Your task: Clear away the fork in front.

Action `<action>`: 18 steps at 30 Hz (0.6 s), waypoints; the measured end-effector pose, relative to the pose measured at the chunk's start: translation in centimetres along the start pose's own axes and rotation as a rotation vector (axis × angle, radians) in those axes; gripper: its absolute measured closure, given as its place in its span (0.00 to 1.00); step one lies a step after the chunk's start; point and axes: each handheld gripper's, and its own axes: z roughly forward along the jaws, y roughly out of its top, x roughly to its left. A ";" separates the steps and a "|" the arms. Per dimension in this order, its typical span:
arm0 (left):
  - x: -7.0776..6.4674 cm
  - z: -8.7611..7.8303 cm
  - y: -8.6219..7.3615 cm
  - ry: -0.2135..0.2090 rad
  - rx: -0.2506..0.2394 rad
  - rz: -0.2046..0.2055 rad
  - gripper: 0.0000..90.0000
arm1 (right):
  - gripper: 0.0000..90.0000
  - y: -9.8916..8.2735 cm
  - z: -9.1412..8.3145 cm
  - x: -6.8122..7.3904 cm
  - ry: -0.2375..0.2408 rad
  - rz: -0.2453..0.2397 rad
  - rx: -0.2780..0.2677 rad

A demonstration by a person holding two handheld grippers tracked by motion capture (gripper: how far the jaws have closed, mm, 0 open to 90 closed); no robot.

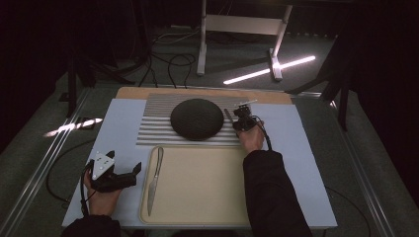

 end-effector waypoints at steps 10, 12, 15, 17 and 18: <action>0.1 0.0 0.0 0.004 -0.001 -0.003 0.00 | 0.96 0.3 -1.5 -0.2 0.008 0.000 -0.024; 0.1 0.0 0.0 0.005 0.002 0.001 0.00 | 0.96 0.3 -1.6 -0.2 0.009 -0.006 -0.024; 0.1 0.0 0.0 0.004 0.002 0.000 0.00 | 0.96 0.3 -1.8 -0.2 0.007 -0.009 -0.031; 0.1 0.0 0.0 0.004 0.002 0.001 0.00 | 0.96 0.3 -2.0 -0.3 0.008 -0.009 -0.036; 0.1 0.0 0.0 0.004 0.002 0.001 0.00 | 0.96 0.4 -2.1 -0.3 0.010 -0.010 -0.040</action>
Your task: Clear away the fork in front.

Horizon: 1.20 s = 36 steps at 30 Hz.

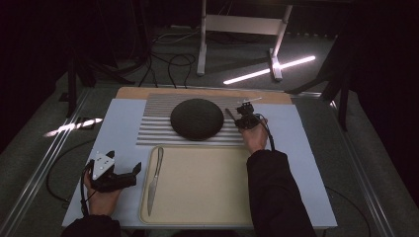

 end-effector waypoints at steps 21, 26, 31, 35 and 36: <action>0.0 0.1 0.0 -0.002 0.003 0.000 0.00 | 0.96 0.2 -1.6 0.2 0.014 -0.042 -0.029; 0.0 0.1 0.0 -0.001 0.005 0.000 0.00 | 0.96 0.2 -2.1 0.3 0.012 -0.054 -0.037; 0.0 0.1 -0.1 -0.001 0.007 0.001 0.00 | 0.96 0.2 -2.6 0.4 0.018 -0.065 -0.053; 0.0 0.2 -0.1 -0.002 0.008 0.001 0.00 | 0.96 0.2 -3.2 0.4 0.027 -0.076 -0.068; 0.0 0.2 -0.1 -0.002 0.009 0.001 0.00 | 0.96 0.2 -3.3 0.4 0.028 -0.078 -0.071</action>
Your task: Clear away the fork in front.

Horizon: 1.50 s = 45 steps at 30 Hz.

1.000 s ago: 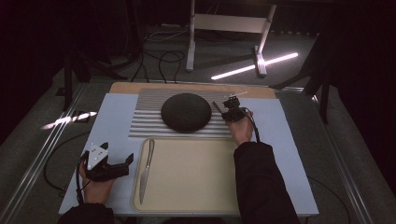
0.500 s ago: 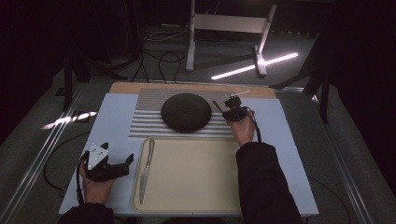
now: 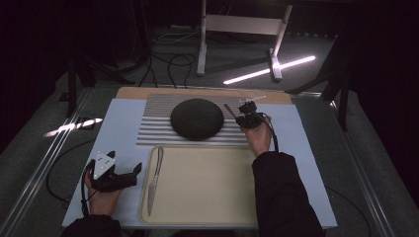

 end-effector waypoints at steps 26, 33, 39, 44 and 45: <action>0.0 0.2 -0.2 -0.004 0.005 -0.012 0.00 | 0.96 -0.8 -3.2 1.1 0.047 -0.039 -0.081; 0.1 0.2 -0.3 -0.007 0.007 -0.018 0.00 | 0.96 -1.4 -3.8 2.0 0.071 -0.058 -0.098; 0.1 0.3 -0.3 -0.007 0.014 -0.019 0.00 | 0.96 -2.0 -4.3 2.6 0.087 -0.073 -0.111; 0.0 0.3 -0.3 -0.005 0.021 -0.019 0.00 | 0.96 -2.5 -4.8 3.0 0.097 -0.081 -0.122; 0.0 0.3 -0.2 -0.005 0.022 -0.019 0.00 | 0.96 -2.6 -4.9 3.0 0.101 -0.084 -0.122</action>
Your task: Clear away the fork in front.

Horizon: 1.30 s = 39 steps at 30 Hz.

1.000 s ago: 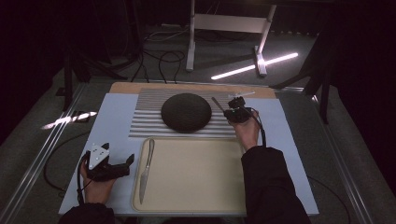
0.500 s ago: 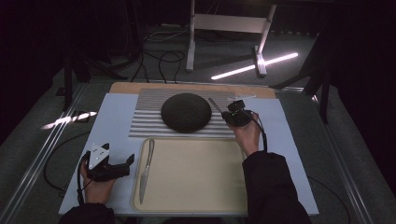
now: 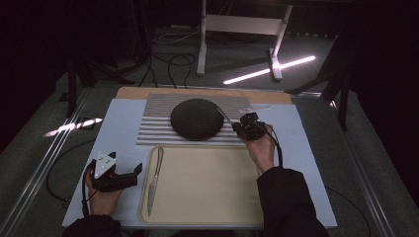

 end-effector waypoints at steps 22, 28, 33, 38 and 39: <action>-0.4 0.2 0.1 -0.005 0.018 0.007 0.00 | 0.96 -1.4 -2.3 2.8 0.055 -0.051 -0.063; -0.6 0.3 0.2 -0.013 0.025 0.015 0.00 | 0.96 -2.4 -2.6 3.3 0.056 -0.056 -0.084; -0.8 0.3 0.2 -0.017 0.029 0.016 0.00 | 0.96 -3.1 -2.7 3.6 0.050 -0.058 -0.093; -0.8 0.4 0.3 -0.019 0.030 0.015 0.00 | 0.96 -3.3 -3.2 4.3 0.055 -0.072 -0.114; -0.8 0.4 0.3 -0.019 0.031 0.015 0.00 | 0.96 -3.4 -3.3 4.4 0.055 -0.073 -0.119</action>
